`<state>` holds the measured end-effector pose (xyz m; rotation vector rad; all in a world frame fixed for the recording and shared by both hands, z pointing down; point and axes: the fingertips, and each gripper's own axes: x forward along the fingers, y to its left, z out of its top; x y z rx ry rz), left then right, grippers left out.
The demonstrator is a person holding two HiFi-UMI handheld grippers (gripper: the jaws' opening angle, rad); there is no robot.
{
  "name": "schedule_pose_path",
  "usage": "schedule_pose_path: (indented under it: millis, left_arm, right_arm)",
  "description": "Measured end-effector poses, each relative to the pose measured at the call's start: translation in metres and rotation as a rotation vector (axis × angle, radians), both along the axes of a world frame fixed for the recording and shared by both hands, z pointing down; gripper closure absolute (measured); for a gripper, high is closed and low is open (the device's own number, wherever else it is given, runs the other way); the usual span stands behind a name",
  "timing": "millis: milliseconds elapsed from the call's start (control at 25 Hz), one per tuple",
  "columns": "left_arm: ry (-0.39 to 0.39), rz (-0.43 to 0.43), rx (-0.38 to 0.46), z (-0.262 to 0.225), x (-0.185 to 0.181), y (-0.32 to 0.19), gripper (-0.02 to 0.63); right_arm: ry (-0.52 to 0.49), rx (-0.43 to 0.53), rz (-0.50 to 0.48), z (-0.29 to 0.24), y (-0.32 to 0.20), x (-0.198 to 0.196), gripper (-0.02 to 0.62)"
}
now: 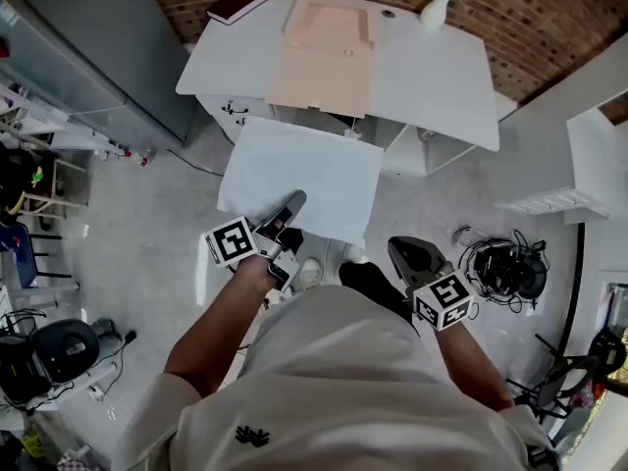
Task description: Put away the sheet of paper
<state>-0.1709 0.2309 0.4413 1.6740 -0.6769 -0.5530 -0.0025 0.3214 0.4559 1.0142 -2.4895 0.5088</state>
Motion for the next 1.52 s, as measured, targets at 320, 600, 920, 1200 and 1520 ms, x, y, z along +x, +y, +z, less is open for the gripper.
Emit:
schedule_pose_path:
  millis: [320, 600, 920, 1200, 1520]
  left_arm:
    - [0.046, -0.039, -0.017, -0.004, 0.035, -0.101, 0.583]
    - [-0.025, -0.073, -0.056, 0.005, 0.062, -0.191, 0.583]
    - [-0.040, -0.099, -0.058, 0.022, 0.085, -0.276, 0.583]
    - [-0.043, -0.086, -0.079, 0.043, 0.087, -0.341, 0.583]
    - [-0.067, -0.060, -0.151, 0.083, 0.074, -0.415, 0.583]
  right_arm:
    - [-0.067, -0.023, -0.015, 0.006, -0.110, 0.035, 0.560]
    - [-0.121, 0.003, -0.029, -0.003, -0.219, 0.079, 0.561]
    - [-0.142, -0.048, 0.007, 0.022, -0.285, 0.128, 0.560]
    - [-0.126, -0.085, 0.055, 0.027, -0.326, 0.142, 0.560]
    - [-0.085, -0.060, 0.130, 0.011, -0.382, 0.145, 0.560]
